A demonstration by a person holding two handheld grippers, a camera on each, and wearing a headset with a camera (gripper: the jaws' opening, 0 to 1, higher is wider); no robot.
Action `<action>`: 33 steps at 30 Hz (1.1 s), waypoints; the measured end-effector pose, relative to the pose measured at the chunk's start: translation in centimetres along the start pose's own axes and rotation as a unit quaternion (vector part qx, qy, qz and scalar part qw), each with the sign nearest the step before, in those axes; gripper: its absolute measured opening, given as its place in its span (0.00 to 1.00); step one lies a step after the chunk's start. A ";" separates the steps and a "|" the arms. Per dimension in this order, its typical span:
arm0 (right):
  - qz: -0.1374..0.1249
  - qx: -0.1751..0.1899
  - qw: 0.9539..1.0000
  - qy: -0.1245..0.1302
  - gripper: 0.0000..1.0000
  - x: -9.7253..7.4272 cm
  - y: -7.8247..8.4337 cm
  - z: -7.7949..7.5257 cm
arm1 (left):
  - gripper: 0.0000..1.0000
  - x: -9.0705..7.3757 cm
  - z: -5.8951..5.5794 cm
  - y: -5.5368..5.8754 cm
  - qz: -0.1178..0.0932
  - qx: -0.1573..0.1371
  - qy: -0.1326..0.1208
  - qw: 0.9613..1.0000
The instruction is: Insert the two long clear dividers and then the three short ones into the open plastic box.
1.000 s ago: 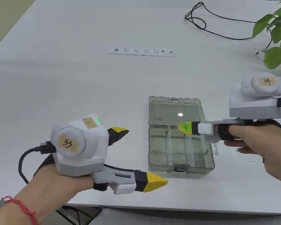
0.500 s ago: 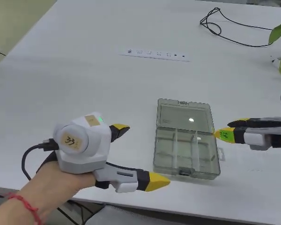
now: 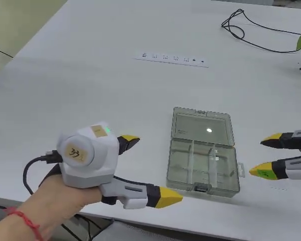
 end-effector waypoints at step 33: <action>0.173 -0.178 0.968 -0.026 0.44 5.4 5.7 -3.3 | 1.00 0.0 0.5 0.7 0.002 -0.013 -0.003 1.000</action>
Point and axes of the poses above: the centre of the closed fingertips' face, and the gripper's own axes: x roughly forward along the fingers, z roughly to its left, y roughly out of its underside, the point moved 2 cm from there along -x, roughly backward along the fingers, and after that the axes turned 12 degrees about x, right-handed, at the moved point
